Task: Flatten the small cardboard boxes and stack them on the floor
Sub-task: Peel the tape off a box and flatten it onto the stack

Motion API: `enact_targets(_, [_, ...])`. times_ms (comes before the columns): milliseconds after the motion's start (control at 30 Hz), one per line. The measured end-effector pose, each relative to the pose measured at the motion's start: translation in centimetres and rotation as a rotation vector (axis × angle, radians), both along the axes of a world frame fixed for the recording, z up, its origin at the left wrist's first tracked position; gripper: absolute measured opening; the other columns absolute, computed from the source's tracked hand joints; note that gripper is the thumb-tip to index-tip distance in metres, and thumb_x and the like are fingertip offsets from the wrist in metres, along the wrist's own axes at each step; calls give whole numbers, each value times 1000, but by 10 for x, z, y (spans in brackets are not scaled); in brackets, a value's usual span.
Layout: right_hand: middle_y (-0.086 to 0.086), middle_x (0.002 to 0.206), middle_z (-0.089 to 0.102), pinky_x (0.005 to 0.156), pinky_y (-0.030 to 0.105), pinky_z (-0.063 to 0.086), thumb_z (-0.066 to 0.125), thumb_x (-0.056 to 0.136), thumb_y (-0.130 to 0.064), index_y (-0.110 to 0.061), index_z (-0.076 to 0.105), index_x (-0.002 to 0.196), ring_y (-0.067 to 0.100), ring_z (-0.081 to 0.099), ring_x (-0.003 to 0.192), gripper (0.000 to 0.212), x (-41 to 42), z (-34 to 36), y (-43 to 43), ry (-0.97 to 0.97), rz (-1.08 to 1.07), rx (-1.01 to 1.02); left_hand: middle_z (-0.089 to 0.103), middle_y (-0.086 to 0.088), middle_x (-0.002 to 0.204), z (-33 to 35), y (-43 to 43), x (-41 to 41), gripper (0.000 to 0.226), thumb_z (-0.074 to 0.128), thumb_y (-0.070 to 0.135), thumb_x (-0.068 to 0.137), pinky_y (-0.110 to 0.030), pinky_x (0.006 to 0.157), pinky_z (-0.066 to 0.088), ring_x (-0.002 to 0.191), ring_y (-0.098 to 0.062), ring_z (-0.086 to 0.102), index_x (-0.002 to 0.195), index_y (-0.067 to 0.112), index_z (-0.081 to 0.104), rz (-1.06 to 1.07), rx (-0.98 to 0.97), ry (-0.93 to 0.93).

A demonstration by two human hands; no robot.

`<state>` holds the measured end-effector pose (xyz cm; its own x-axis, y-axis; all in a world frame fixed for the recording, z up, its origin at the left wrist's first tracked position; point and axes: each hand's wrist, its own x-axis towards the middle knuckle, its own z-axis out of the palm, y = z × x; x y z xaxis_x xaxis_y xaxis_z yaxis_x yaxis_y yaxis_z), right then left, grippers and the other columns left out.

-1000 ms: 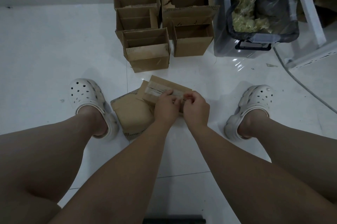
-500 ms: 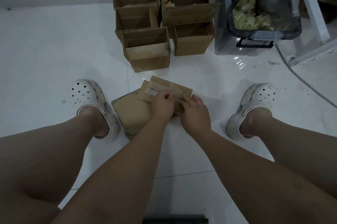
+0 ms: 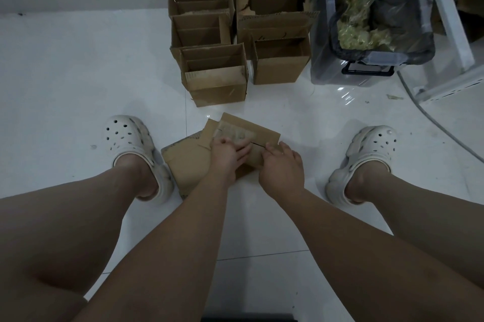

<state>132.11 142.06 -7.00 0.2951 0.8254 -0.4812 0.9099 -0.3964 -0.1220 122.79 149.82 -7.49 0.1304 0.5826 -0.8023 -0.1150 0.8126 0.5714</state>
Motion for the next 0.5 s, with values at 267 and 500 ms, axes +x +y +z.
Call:
enact_targets(267, [-1,149,38,111,39,22,45,90,-20,-15,51,132,23,25,140,43,-1,4,3,19,8,0,62,-4,117,7,2,-3,36,37,4,95,-22,77,49,90,-15,62,113,22,63,-214,501,450])
enact_targets(500, [1,136,49,106,37,28,44,90,-21,-14,49,132,23,33,132,43,-1,9,5,21,26,-9,35,-9,139,4,-5,12,52,62,39,87,-26,100,33,124,-21,40,131,14,51,-634,675,624])
